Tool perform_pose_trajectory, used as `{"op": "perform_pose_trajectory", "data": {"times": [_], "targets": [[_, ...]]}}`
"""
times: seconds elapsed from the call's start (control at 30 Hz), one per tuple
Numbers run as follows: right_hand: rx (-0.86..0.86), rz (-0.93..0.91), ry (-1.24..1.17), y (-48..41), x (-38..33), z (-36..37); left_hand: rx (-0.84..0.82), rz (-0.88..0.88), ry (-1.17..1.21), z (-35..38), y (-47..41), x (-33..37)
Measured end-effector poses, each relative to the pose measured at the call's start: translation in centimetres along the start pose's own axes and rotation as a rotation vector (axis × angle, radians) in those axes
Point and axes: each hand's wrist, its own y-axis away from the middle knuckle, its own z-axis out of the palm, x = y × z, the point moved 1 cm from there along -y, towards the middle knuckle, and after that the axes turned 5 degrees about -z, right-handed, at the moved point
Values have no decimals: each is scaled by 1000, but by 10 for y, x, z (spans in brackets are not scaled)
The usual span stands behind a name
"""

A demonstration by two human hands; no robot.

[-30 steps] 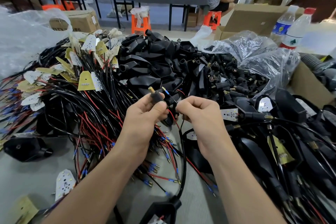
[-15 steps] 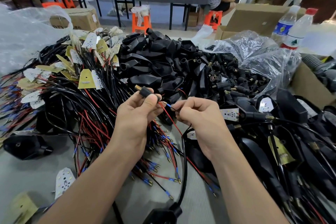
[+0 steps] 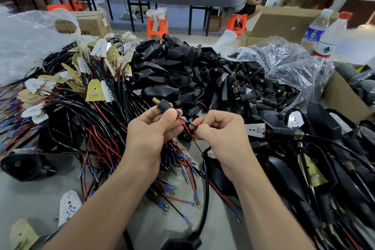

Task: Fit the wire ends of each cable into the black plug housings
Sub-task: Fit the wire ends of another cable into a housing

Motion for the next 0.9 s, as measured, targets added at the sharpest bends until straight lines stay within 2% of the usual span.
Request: {"op": "perform_pose_trajectory", "data": {"times": [0.1, 0.3, 0.43, 0.6, 0.77, 0.9], "targets": [[1, -51, 52, 0, 0, 1, 2, -2, -4, 0, 1, 2], [-102, -116, 150, 3, -1, 4, 20, 21, -17, 1, 6, 5], [-56, -154, 323, 5, -4, 3, 22, 42, -25, 2, 8, 4], [-58, -232, 405, 8, -9, 3, 6, 75, -77, 3, 8, 2], [70, -181, 338, 7, -7, 5, -50, 80, -144, 2, 7, 3], [74, -100, 308, 8, -6, 10, -68, 75, -171, 1, 7, 5]]}}
